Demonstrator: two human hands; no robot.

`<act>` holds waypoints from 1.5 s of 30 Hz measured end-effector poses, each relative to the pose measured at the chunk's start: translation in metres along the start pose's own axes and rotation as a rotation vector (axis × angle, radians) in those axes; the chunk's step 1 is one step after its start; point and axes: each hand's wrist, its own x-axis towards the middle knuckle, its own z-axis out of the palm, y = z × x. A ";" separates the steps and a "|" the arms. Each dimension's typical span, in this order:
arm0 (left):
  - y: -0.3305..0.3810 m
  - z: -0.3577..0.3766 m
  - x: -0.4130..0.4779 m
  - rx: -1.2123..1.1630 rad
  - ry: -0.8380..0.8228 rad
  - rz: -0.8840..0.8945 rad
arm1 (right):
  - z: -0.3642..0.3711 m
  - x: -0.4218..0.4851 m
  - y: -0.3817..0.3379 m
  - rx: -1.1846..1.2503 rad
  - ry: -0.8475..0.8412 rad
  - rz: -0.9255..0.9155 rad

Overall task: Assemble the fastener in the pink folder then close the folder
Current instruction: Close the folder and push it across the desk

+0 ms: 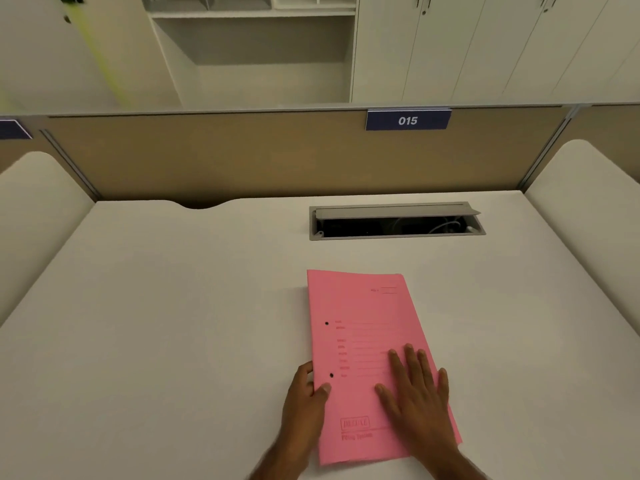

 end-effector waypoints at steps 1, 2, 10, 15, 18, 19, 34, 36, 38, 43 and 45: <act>0.002 -0.004 -0.001 -0.025 -0.013 0.013 | -0.006 0.001 -0.001 0.070 0.016 0.008; 0.004 -0.011 -0.002 -0.052 -0.021 0.025 | -0.013 0.002 -0.003 0.160 0.046 0.024; 0.043 -0.096 0.004 -0.187 0.008 0.122 | -0.074 0.025 -0.059 1.075 -0.019 0.369; 0.074 -0.159 0.043 -0.102 0.105 0.226 | -0.086 0.064 -0.125 1.157 -0.043 0.268; 0.090 -0.187 0.080 0.062 0.233 0.265 | -0.089 0.098 -0.163 1.108 -0.029 0.201; 0.096 -0.193 0.091 0.119 0.271 0.267 | -0.088 0.110 -0.173 1.098 -0.028 0.180; 0.133 -0.242 0.245 0.447 0.396 0.270 | -0.061 0.258 -0.246 0.791 -0.032 0.118; 0.134 -0.243 0.255 0.472 0.406 0.265 | -0.057 0.268 -0.250 0.769 -0.035 0.118; 0.135 -0.243 0.262 0.495 0.414 0.267 | -0.054 0.274 -0.253 0.754 -0.037 0.121; 0.138 -0.241 0.274 0.532 0.430 0.280 | -0.044 0.281 -0.253 0.709 -0.030 0.125; 0.139 -0.240 0.277 0.560 0.434 0.285 | -0.042 0.282 -0.253 0.695 -0.033 0.119</act>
